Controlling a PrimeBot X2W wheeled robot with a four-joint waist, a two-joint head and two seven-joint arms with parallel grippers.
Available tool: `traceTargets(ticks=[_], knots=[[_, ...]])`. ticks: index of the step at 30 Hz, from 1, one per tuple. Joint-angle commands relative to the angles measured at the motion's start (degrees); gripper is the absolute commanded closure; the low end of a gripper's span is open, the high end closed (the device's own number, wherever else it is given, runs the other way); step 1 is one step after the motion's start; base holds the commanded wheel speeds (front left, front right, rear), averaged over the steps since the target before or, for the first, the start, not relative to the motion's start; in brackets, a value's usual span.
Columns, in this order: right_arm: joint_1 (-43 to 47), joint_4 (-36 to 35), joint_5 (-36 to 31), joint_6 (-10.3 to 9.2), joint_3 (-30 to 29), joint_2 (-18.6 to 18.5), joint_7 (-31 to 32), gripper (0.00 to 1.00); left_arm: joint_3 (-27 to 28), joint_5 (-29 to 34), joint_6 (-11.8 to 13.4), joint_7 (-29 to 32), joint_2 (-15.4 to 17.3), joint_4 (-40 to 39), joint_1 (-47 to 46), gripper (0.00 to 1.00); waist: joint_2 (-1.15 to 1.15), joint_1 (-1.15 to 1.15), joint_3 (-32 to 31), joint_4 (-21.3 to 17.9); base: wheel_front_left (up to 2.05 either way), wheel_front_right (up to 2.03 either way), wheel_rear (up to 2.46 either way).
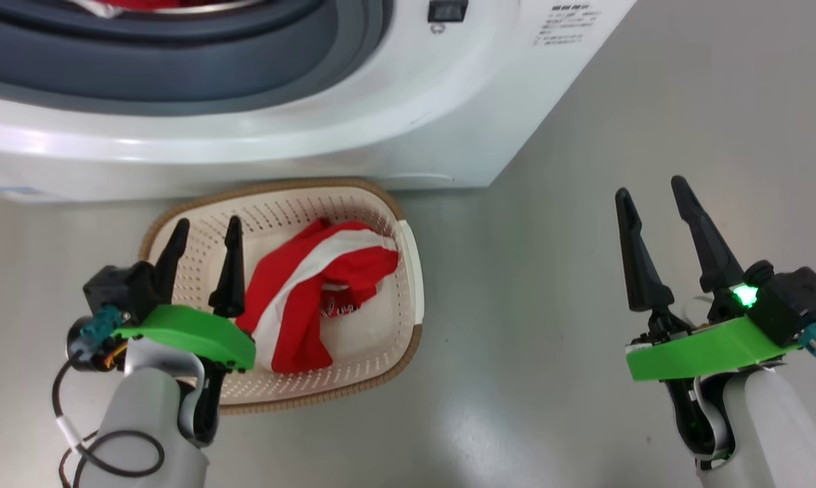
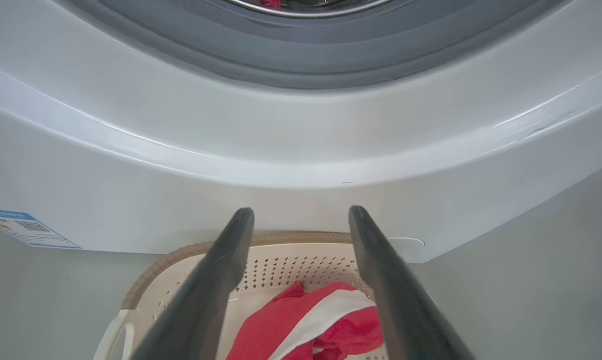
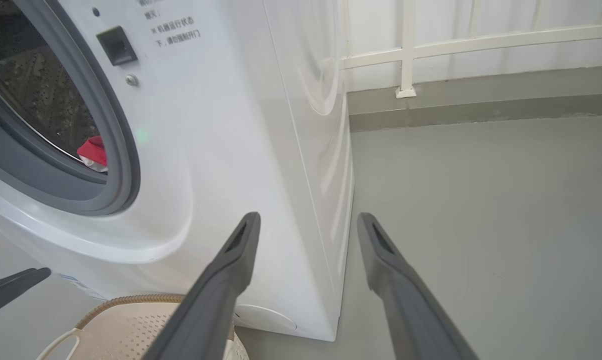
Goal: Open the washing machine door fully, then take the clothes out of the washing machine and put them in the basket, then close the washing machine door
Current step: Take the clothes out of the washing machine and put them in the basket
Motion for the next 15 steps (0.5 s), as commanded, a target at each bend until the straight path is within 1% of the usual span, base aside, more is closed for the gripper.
traceTargets(ticks=[1, 15], knots=[[1.7, -1.1, -0.3, 0.42, 1.3, -0.2, -0.4, 0.00, 1.7, 0.4, -0.3, -0.3, 1.5, -1.8, 2.3, 0.00, 0.00, 0.00, -2.9, 0.6, 0.00, 0.00, 0.00], [6.9, 0.1, 0.2, 0.42, 1.3, -0.9, -0.4, 0.00, 3.0, 2.2, -0.3, -0.3, 1.5, -10.0, 8.8, 0.00, 0.00, 0.00, -11.5, 1.3, 0.00, 0.00, 0.00]])
